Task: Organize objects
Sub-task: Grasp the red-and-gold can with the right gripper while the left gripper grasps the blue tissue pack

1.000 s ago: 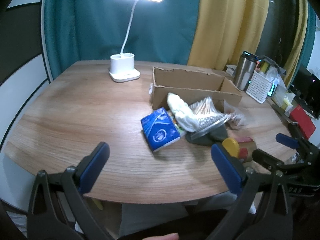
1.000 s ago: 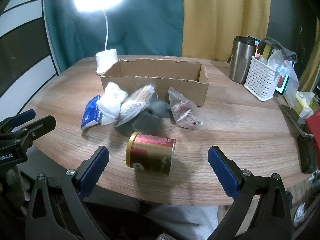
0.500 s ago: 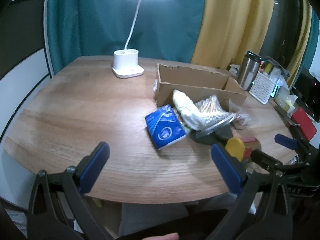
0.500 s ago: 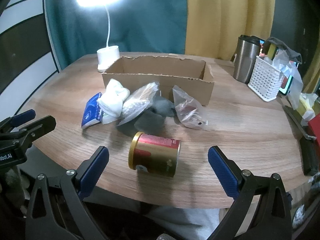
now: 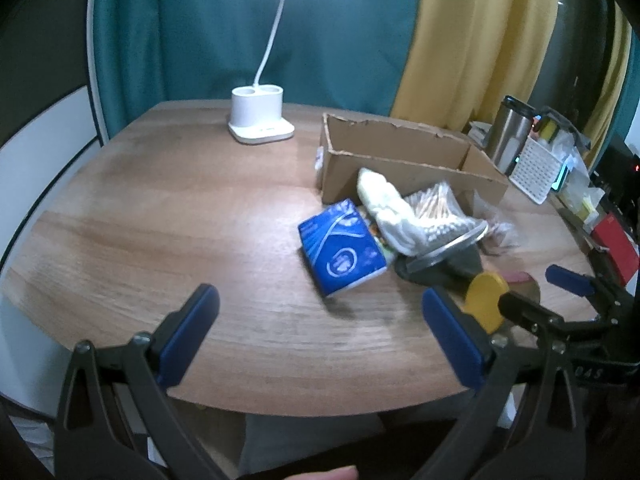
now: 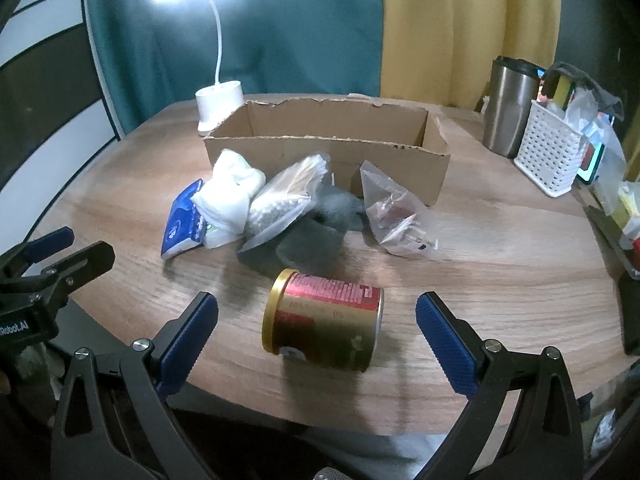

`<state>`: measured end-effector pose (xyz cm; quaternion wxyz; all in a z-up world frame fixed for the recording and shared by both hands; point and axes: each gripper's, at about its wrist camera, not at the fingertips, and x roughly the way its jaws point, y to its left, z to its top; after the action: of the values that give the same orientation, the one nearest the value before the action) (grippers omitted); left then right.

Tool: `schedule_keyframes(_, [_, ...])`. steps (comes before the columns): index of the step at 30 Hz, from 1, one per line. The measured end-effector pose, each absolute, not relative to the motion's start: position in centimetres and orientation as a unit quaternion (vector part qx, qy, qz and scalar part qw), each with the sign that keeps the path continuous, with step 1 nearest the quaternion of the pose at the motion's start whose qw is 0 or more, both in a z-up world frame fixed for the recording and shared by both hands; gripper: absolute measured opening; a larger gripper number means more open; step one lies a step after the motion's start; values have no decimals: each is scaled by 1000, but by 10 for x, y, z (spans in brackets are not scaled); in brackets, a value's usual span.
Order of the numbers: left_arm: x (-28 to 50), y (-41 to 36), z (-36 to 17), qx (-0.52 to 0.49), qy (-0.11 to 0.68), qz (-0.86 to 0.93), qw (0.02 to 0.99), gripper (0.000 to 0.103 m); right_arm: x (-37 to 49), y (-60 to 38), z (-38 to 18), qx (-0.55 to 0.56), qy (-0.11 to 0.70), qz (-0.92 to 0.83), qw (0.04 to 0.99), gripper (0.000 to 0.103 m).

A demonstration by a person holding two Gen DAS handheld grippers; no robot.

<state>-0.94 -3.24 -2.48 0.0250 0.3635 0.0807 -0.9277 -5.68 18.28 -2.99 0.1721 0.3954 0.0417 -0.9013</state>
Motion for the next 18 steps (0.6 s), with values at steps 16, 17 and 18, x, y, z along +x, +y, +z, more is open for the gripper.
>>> schedule_keyframes(16, [-43, -29, -43, 383, 79, -920, 27, 103, -75, 188, -53, 434, 22, -879, 196, 68])
schedule_keyframes(17, [-45, -28, -44, 383, 78, -920, 27, 103, -75, 189, -52, 432, 20, -880, 198, 68])
schedule_keyframes(18, [-48, -27, -45, 385, 80, -919, 26, 103, -74, 190, -50, 428, 19, -881, 199, 68])
